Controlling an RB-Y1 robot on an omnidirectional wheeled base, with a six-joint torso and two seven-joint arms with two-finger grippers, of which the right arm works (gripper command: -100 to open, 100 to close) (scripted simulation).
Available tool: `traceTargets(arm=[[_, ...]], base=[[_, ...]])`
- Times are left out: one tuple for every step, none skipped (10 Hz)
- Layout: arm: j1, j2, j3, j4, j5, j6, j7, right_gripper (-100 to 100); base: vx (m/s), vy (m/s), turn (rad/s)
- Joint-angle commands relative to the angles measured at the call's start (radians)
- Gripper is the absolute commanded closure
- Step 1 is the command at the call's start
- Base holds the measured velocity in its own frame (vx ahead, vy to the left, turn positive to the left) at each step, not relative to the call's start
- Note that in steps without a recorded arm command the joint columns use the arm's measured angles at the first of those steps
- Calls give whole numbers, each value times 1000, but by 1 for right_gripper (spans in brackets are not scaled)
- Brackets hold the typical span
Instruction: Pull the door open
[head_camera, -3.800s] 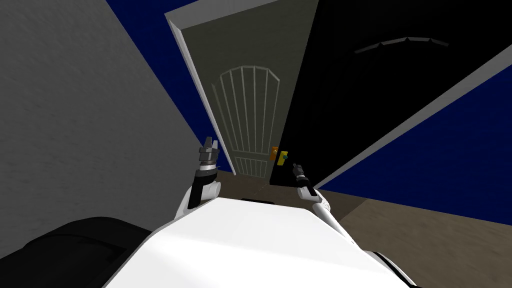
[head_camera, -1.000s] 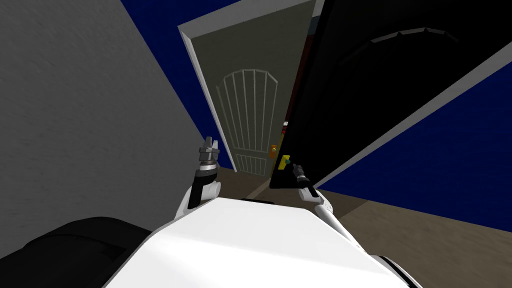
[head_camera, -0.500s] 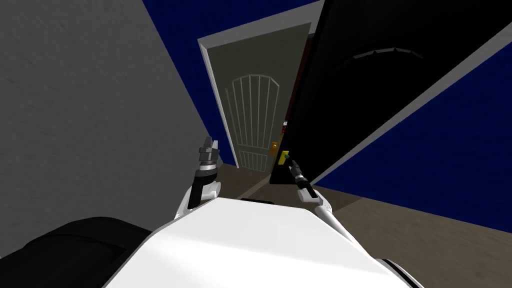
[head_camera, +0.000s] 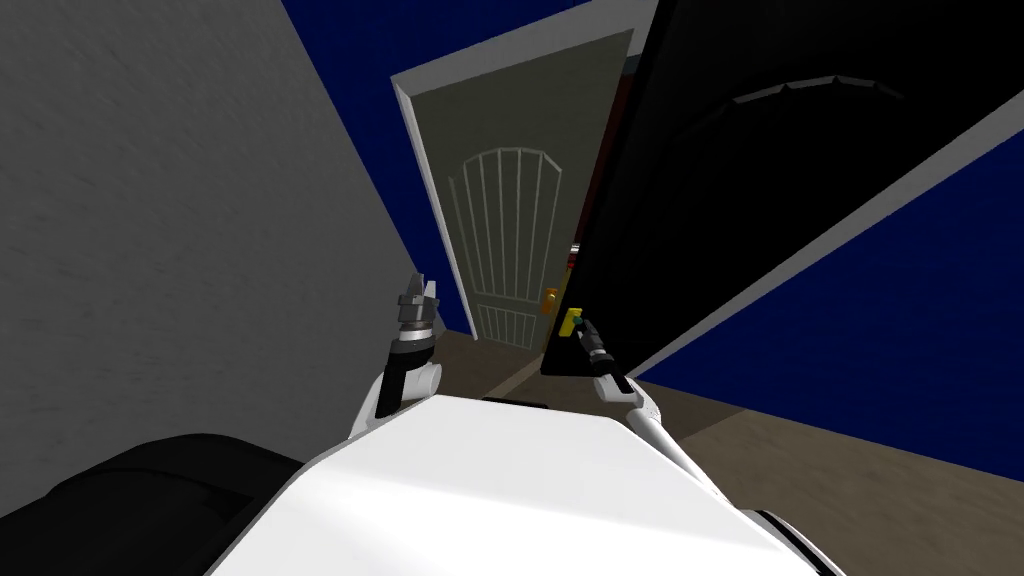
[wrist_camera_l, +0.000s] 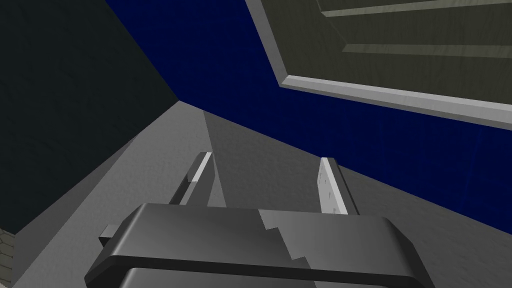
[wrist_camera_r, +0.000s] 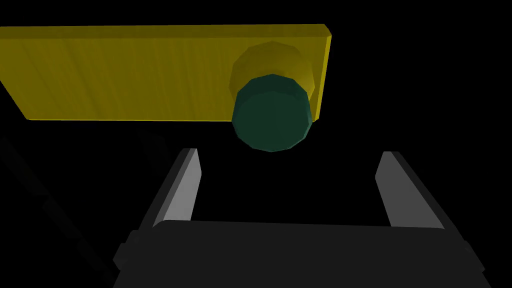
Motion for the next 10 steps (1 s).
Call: traceTargets(arm=[[-10, 8, -7, 13, 3, -2, 5, -100], [-15, 12, -10, 19, 4, -2, 7, -100], [-12, 10, -8, 15, 3, -1, 5, -100], [-12, 10, -8, 15, 3, -1, 5, 100], [-12, 10, -8, 15, 3, -1, 5, 100], [-12, 10, -8, 15, 3, -1, 5, 100], [-12, 10, -8, 15, 3, -1, 5, 100], [-12, 10, -8, 15, 3, -1, 5, 100], [-12, 10, -8, 15, 3, -1, 5, 100], [11, -25, 21, -2, -4, -21, -15, 100]], base=[[213, -3, 46], [205, 5, 37], [91, 5, 9], [-8, -2, -6], [-28, -5, 7], [-29, -3, 3], [-20, -1, -6], [-12, 1, -6], [0, 0, 0], [-148, -82, 197]])
